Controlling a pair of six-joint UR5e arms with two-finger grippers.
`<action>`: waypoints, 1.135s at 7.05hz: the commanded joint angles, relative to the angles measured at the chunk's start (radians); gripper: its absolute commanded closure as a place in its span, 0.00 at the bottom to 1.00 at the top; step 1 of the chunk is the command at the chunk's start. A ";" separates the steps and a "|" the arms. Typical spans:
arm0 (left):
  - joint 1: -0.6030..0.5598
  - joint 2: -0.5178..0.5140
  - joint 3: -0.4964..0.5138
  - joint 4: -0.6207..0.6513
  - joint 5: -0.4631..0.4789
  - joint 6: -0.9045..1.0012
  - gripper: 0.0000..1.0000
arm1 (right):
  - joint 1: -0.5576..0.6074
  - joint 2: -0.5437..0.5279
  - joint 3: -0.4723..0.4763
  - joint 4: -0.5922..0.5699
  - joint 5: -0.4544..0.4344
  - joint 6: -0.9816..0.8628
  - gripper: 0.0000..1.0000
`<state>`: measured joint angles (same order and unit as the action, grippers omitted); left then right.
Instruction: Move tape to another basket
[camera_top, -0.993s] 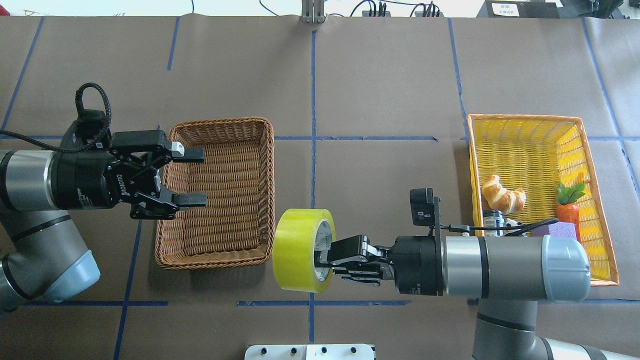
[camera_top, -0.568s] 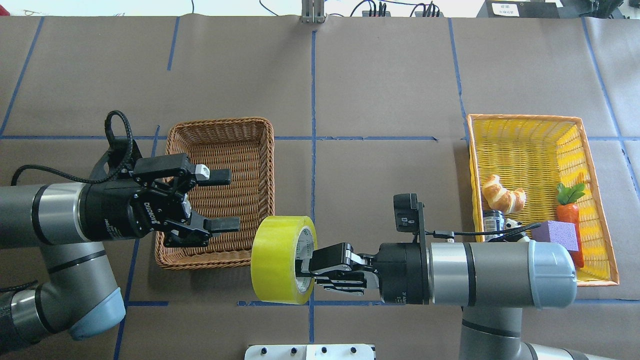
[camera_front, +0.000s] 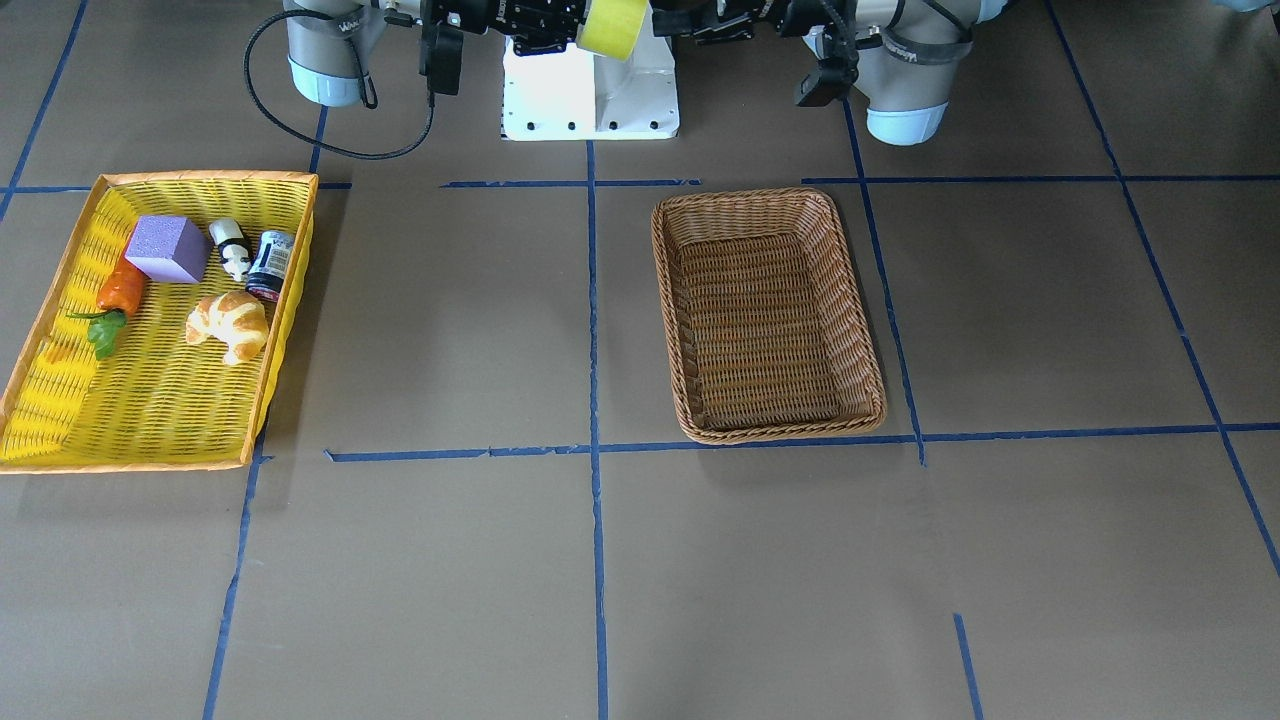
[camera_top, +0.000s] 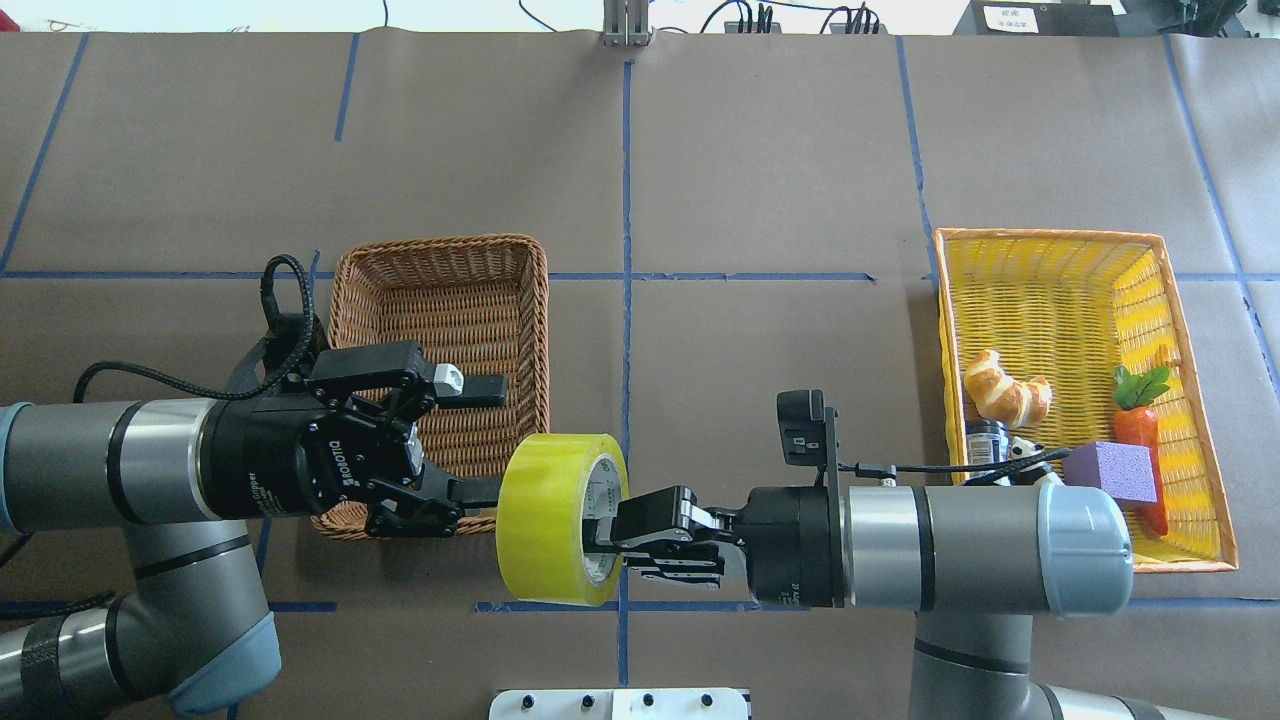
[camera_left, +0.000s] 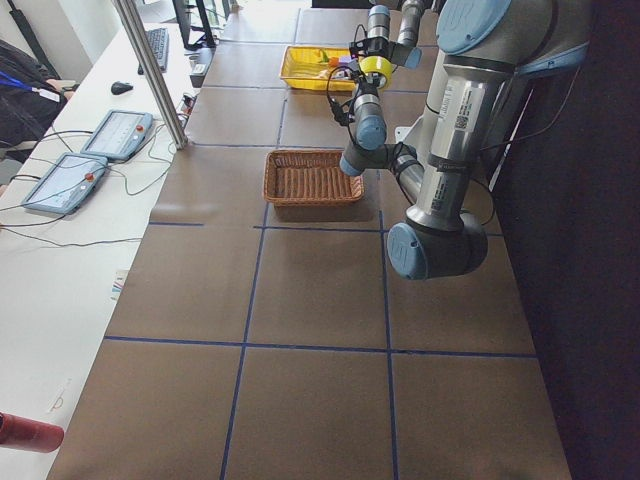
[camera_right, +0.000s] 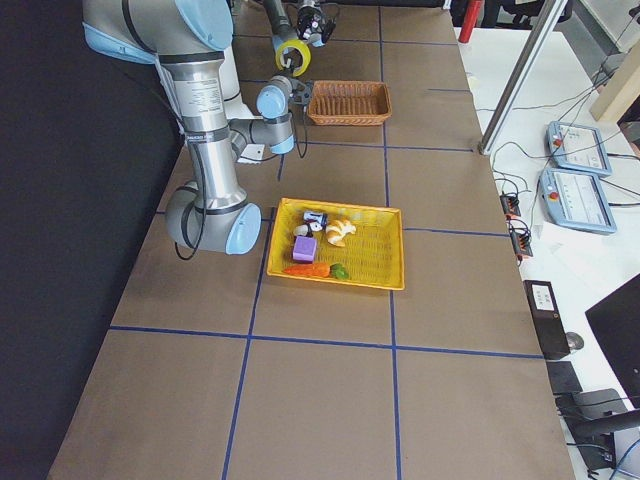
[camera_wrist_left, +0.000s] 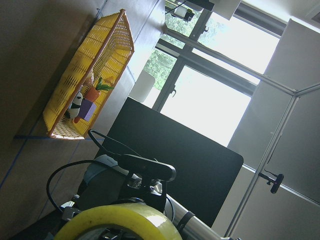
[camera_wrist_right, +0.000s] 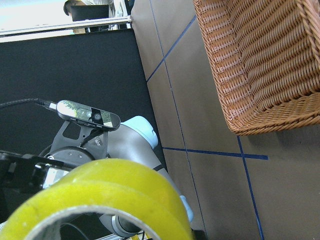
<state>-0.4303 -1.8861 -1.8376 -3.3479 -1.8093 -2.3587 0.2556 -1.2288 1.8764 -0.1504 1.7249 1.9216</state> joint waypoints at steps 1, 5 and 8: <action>0.021 -0.019 0.005 0.005 0.002 -0.002 0.00 | -0.003 0.037 -0.046 0.000 -0.001 -0.001 0.98; 0.025 -0.022 0.001 0.008 0.002 -0.002 0.09 | -0.012 0.043 -0.045 0.002 -0.001 -0.001 0.98; 0.030 -0.018 0.006 0.007 0.001 -0.002 0.73 | -0.016 0.043 -0.045 0.003 -0.001 -0.003 0.44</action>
<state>-0.4012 -1.9060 -1.8332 -3.3406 -1.8073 -2.3608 0.2409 -1.1859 1.8311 -0.1478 1.7238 1.9195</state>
